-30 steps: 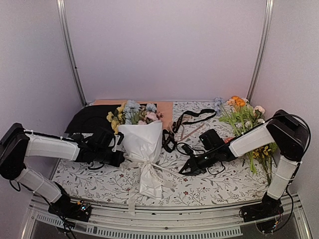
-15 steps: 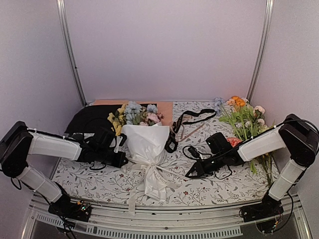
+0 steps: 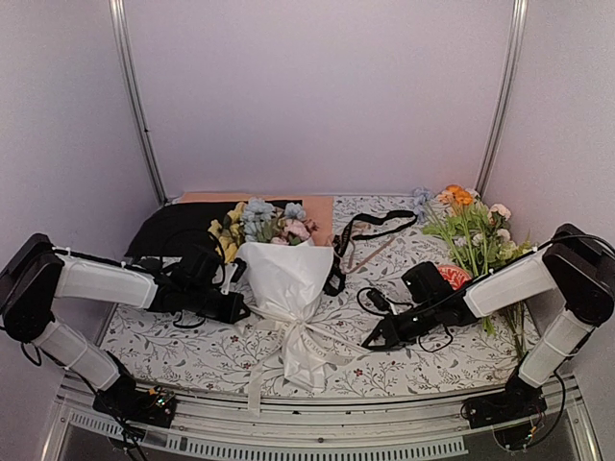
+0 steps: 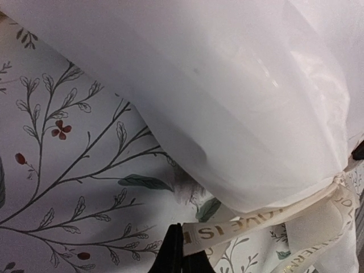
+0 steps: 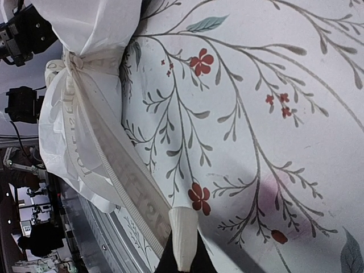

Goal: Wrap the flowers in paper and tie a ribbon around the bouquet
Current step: Tie the ribbon around the folded bouquet.

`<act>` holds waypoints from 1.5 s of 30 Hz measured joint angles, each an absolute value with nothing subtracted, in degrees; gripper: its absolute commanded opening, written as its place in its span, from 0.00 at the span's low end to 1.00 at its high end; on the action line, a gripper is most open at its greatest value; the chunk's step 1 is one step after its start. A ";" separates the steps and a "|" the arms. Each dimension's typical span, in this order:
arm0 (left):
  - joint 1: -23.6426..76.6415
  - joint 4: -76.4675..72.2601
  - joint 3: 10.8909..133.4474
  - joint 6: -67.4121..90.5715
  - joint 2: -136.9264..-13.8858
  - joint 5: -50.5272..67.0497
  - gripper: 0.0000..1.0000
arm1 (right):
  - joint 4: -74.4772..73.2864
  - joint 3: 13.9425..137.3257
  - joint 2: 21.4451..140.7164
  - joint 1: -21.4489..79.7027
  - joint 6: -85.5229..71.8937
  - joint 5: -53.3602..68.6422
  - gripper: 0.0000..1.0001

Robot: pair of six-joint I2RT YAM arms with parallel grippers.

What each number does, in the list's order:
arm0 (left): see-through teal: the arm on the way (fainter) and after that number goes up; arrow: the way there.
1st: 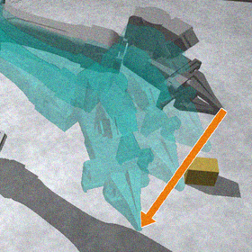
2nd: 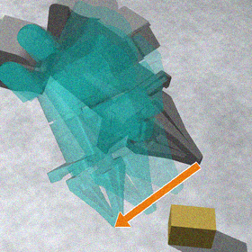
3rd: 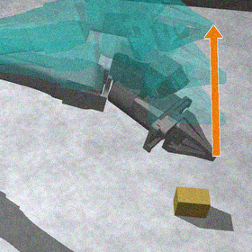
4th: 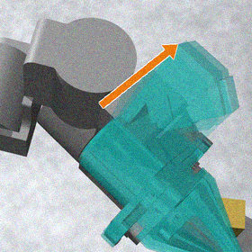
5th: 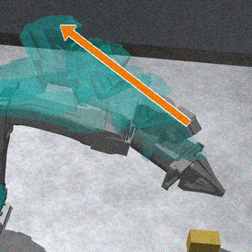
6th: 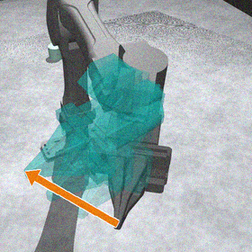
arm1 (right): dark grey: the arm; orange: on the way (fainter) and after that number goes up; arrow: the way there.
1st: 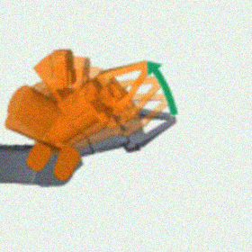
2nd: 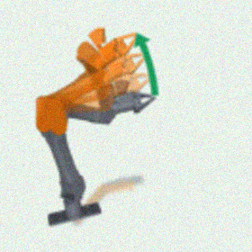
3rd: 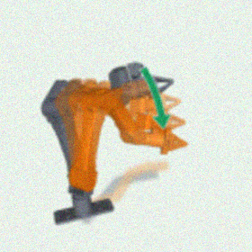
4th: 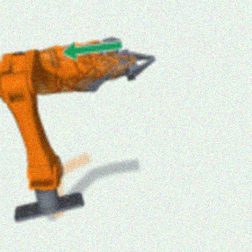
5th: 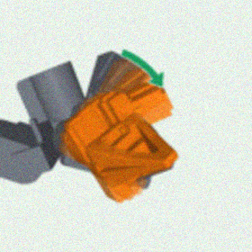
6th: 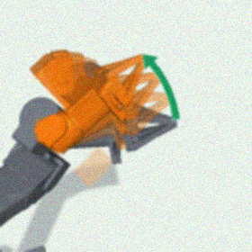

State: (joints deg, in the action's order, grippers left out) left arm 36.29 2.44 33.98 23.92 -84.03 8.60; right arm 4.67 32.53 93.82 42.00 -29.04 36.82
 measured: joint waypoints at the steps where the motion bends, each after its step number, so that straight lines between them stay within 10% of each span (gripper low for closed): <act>1: 36.29 2.42 33.98 24.03 -84.03 8.80 0.00 | 4.84 32.25 93.65 42.00 -29.06 36.82 0.01; 15: 35.55 2.31 33.89 24.10 -83.99 11.42 0.00 | 5.45 30.63 91.20 42.87 -30.22 36.77 0.01; 33: 42.65 6.33 33.41 19.88 -71.16 2.04 0.00 | -6.11 58.72 90.56 41.65 -26.50 36.51 0.01; 45: 43.16 8.80 49.01 10.92 -81.10 -4.03 0.00 | -5.15 55.75 93.51 58.04 -15.38 46.85 0.01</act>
